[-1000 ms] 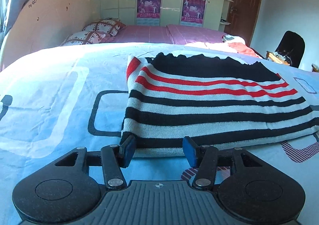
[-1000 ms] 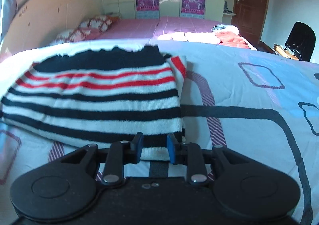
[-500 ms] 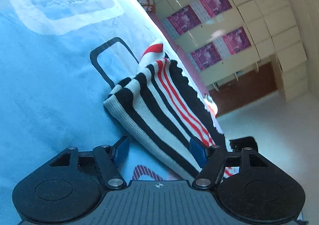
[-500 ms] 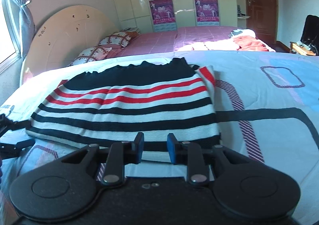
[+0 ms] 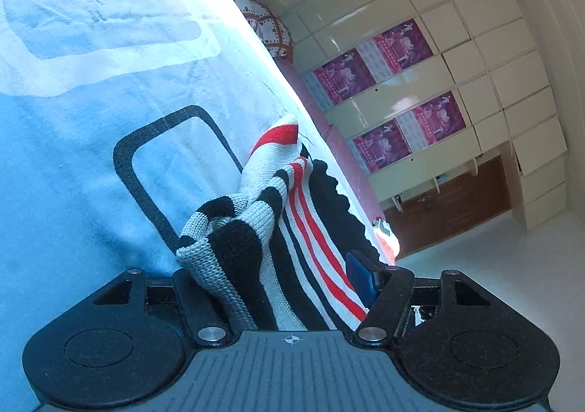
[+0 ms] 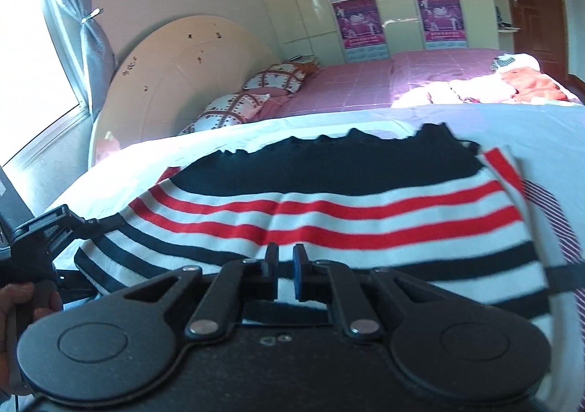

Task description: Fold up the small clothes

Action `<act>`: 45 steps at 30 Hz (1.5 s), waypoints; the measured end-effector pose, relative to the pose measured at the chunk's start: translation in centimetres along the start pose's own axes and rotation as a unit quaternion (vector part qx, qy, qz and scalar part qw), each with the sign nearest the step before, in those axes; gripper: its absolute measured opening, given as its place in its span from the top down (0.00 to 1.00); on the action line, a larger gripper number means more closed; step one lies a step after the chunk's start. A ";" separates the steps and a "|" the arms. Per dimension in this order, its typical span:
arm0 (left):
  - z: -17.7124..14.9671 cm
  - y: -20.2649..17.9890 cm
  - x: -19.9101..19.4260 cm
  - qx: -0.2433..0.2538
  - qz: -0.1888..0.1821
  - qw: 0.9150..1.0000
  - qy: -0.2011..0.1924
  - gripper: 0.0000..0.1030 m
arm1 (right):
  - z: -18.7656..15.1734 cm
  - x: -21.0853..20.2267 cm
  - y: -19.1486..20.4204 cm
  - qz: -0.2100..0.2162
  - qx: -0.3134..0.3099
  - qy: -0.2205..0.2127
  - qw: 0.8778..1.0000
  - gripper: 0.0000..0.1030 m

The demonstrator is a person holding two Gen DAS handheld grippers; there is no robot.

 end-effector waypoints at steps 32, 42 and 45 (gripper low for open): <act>1.1 3.8 0.5 -0.002 -0.050 0.998 0.027 0.83 | 0.6 6.0 1.4 -0.078 0.060 0.087 0.991 0.96; 2.9 0.4 0.0 0.081 -0.049 0.995 0.033 0.83 | 0.1 6.0 1.9 -0.088 0.044 0.074 0.992 0.97; 3.7 -2.4 -0.8 0.118 -0.062 0.991 0.029 0.83 | 0.1 6.0 1.9 -0.085 0.038 0.070 0.993 0.98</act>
Point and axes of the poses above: each gripper's, at about its wrist camera, not at the fingertips, and x roughly the way its jaws point, y to its left, z to its top, the point moved 1 cm from there along x, roughly the way its jaws point, and after that the axes turned 5 degrees about x, right-handed, at the moved point
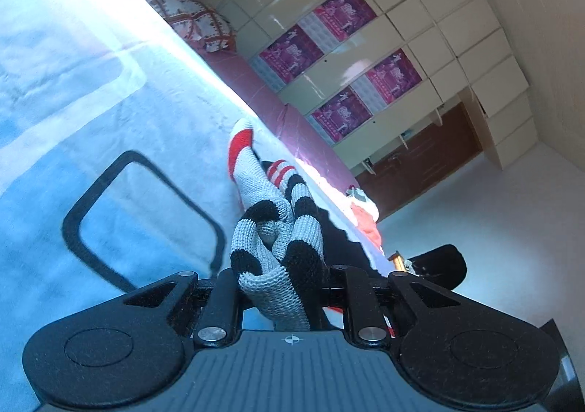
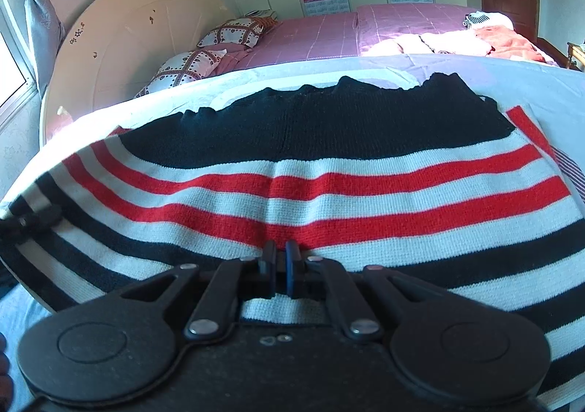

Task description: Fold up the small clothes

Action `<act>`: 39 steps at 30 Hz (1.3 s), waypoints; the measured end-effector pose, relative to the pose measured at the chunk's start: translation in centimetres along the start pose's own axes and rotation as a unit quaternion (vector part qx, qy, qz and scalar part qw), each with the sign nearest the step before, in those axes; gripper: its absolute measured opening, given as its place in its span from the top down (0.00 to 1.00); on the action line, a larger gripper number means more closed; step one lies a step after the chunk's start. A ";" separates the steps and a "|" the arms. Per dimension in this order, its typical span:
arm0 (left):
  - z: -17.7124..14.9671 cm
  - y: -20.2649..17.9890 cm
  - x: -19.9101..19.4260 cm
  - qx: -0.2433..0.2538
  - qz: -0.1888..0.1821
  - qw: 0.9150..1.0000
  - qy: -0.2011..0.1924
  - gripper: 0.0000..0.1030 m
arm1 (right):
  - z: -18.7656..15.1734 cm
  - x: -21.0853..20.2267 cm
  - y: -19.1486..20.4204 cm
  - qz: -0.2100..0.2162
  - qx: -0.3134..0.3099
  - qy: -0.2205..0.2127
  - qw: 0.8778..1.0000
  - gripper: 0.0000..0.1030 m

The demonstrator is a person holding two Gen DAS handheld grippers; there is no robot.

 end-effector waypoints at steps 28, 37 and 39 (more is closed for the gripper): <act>-11.6 -30.5 7.8 0.393 -0.082 0.897 0.183 0.18 | -3.9 -16.7 -26.7 0.143 0.342 -0.162 0.915 0.38; -1.8 -20.4 1.3 0.231 0.029 0.968 0.092 0.18 | -1.7 -12.1 -20.2 0.232 0.312 -0.058 0.919 0.33; -2.0 -18.4 0.6 0.190 0.026 0.976 0.099 0.18 | -1.3 -10.6 -19.7 0.233 0.319 -0.031 0.918 0.32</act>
Point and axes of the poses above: each gripper's, at about its wrist camera, not at the fingertips, and x roughly the way its jaws point, y to its left, z to its top, the point moved 1 cm from there along x, roughly the way its jaws point, and after that the axes turned 5 degrees about x, right-handed, at the moved point
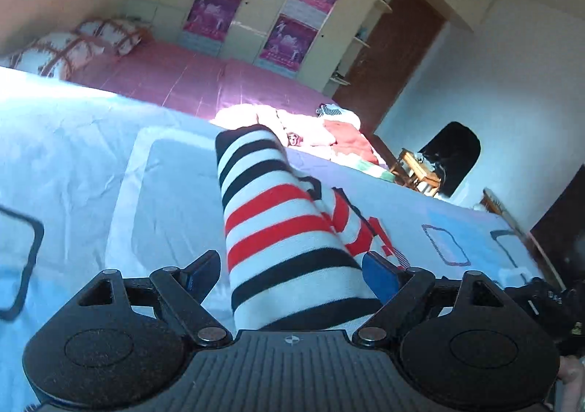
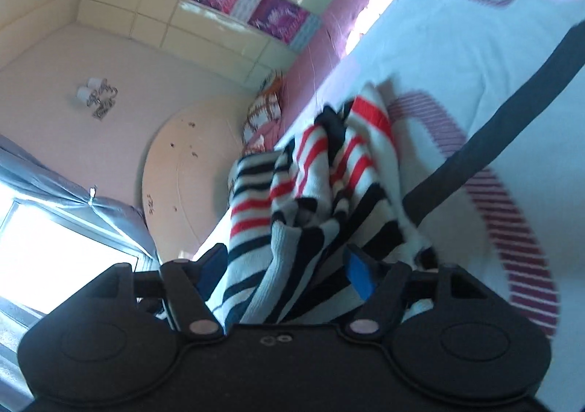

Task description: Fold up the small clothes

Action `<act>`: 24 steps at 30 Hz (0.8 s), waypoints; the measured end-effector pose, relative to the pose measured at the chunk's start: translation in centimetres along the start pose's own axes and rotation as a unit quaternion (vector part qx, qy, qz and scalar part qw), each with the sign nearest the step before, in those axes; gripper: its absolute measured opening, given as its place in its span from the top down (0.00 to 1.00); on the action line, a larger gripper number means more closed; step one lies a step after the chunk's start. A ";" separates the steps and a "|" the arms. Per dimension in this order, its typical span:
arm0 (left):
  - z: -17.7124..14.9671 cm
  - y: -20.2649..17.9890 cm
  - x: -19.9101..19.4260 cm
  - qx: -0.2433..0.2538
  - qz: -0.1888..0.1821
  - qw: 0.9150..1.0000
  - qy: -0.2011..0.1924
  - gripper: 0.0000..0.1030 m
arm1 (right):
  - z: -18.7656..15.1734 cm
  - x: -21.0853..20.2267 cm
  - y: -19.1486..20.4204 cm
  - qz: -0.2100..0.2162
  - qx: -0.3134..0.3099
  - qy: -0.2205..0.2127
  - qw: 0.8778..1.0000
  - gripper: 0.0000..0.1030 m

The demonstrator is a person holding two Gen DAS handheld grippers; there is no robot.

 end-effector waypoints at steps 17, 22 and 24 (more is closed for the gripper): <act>-1.4 2.5 7.3 -0.076 0.021 0.996 0.052 0.18 | -0.7 3.7 7.0 -0.099 -0.234 -0.005 0.967 0.79; -0.9 0.7 8.5 -0.037 0.022 0.997 0.058 0.18 | -2.5 0.0 9.1 -0.103 -0.298 -0.073 0.946 0.79; -1.0 -0.3 9.1 -0.016 0.032 0.997 0.071 0.18 | -2.4 -0.1 7.2 -0.137 -0.275 -0.073 0.949 0.79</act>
Point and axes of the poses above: each gripper's, at about its wrist camera, not at the fingertips, and x roughly the way its jaws point, y to its left, z to its top, the point moved 1 cm from there along x, roughly the way its jaws point, and after that the axes turned 5 degrees about x, right-handed, at the moved point
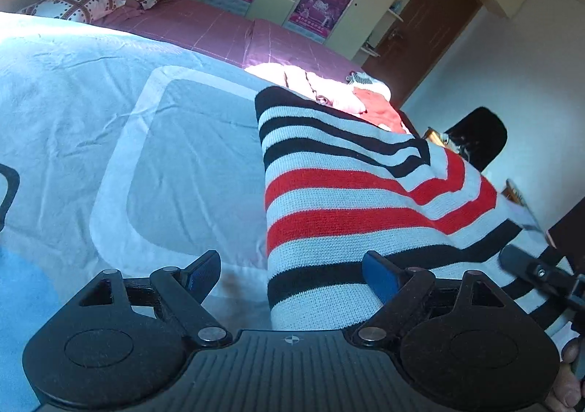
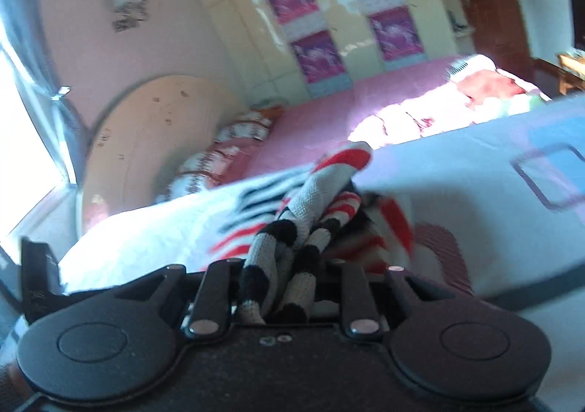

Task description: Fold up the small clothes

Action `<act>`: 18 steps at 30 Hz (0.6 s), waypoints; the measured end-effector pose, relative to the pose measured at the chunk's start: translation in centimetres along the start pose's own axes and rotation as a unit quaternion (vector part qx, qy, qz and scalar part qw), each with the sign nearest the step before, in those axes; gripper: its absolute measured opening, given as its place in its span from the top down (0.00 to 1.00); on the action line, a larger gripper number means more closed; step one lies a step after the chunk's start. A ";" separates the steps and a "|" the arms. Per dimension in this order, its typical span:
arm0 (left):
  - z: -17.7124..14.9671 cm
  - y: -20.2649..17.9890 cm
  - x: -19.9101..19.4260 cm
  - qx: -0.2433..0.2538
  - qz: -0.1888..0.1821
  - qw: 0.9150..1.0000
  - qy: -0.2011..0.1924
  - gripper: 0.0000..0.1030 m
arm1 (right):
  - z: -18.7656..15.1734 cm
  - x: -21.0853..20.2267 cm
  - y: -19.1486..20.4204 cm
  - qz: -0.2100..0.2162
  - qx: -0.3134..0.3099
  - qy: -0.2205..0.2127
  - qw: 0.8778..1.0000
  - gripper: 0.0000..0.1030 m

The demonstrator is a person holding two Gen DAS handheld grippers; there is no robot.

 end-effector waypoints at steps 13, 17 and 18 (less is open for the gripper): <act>-0.1 -1.0 0.8 0.039 0.028 0.999 0.000 0.18 | -2.0 0.7 -4.1 0.011 0.072 0.022 0.997 0.79; -0.2 -1.7 1.0 0.080 0.042 0.996 -0.002 0.18 | -2.6 2.7 -4.9 -0.011 0.081 0.051 0.995 0.78; 0.0 -1.6 0.8 0.079 0.042 0.996 0.001 0.18 | -2.3 2.7 -5.0 -0.006 0.090 0.055 0.994 0.73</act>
Point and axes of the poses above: each gripper's, at about its wrist camera, not at the fingertips, and x roughly the way its jaws point, y to its left, z to its top, the point moved 1 cm from there along x, roughly the way its jaws point, and after that the axes turned 5 degrees about x, right-handed, at the moved point
